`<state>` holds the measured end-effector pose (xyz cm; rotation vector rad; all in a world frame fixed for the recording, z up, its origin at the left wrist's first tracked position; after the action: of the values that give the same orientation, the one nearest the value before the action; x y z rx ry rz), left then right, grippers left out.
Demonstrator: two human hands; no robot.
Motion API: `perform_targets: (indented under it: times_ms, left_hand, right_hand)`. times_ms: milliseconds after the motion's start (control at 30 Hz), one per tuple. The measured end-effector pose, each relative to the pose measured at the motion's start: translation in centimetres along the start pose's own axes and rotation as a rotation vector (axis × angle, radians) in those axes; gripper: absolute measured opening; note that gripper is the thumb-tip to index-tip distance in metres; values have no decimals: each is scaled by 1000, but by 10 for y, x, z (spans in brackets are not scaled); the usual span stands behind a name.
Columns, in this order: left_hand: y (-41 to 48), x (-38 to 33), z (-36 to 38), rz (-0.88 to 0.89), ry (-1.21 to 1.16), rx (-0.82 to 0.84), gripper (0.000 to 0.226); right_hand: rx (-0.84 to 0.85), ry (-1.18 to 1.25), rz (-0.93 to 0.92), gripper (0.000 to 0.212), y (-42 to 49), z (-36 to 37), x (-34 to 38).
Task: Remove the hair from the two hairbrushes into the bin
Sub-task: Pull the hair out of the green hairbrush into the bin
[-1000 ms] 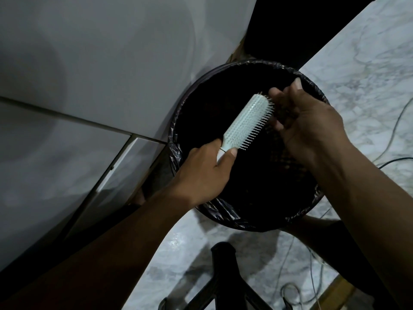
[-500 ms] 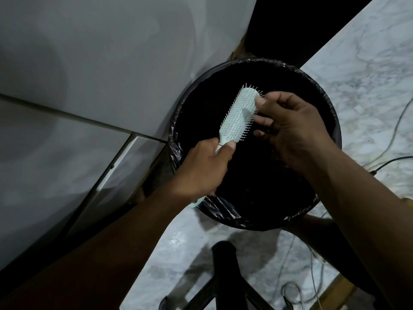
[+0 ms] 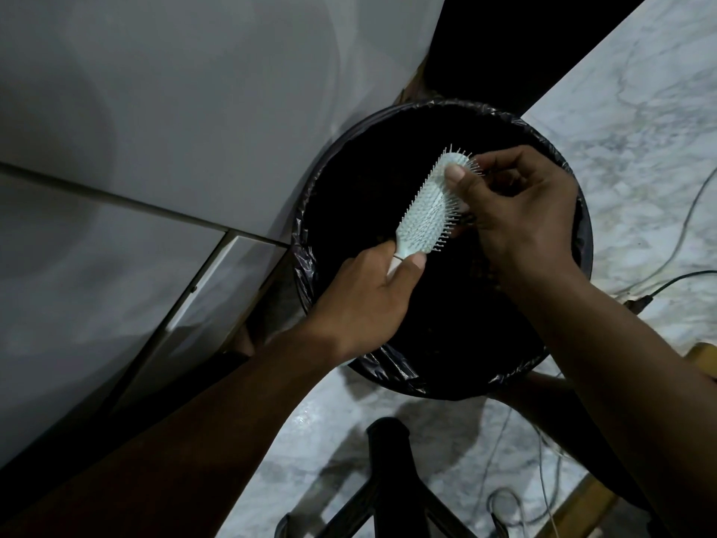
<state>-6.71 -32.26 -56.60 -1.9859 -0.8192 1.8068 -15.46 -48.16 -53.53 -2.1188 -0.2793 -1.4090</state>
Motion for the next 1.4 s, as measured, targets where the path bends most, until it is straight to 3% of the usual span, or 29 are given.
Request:
perform_targets:
  times_ms: [300, 500, 767, 833, 900, 933, 1000, 1033, 1267, 1400]
  left_hand:
    - [1, 1, -5, -35, 60, -25, 38]
    - [0, -2, -7, -42, 222, -46, 36]
    - [-2, 19, -25, -182, 263, -131, 33]
    - [-4, 20, -23, -180, 295, -115, 32]
    - [-10, 22, -21, -194, 276, -118, 30]
    - [-15, 26, -20, -209, 241, -131, 30]
    - [-26, 27, -22, -226, 186, -181, 30]
    - [-32, 25, -23, -228, 176, -203, 31]
    - [-74, -33, -52, -187, 170, -375, 25]
    - [-106, -88, -61, -119, 117, -455, 31]
  right_hand:
    - [-60, -54, 19, 21, 1, -7, -3]
    - [-113, -207, 63, 37, 6, -13, -15]
    - [-118, -89, 148, 60, 2, -14, -18]
    - [-34, -177, 159, 59, 0, -5, -18]
    - [113, -243, 165, 24, -2, 11, -23]
    - [197, -262, 184, 17, -5, 19, -26]
    - [305, -340, 175, 42, -9, 28, -26]
    - [323, -406, 166, 44, -12, 28, -22]
    - [472, -514, 160, 16, -38, 15, 31]
    - [468, -579, 33, 18, -52, -5, 105]
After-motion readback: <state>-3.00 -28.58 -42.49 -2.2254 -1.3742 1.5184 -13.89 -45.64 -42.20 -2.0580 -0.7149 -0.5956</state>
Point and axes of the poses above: each hand's wrist, its own y-axis towards the middle knuckle, its own z-axis out of the palm, x = y × z, the point moved 8 cm from there along y, towards the middle knuckle, and after that the axes turned 9 degrees about x, right-handed, at the moved point
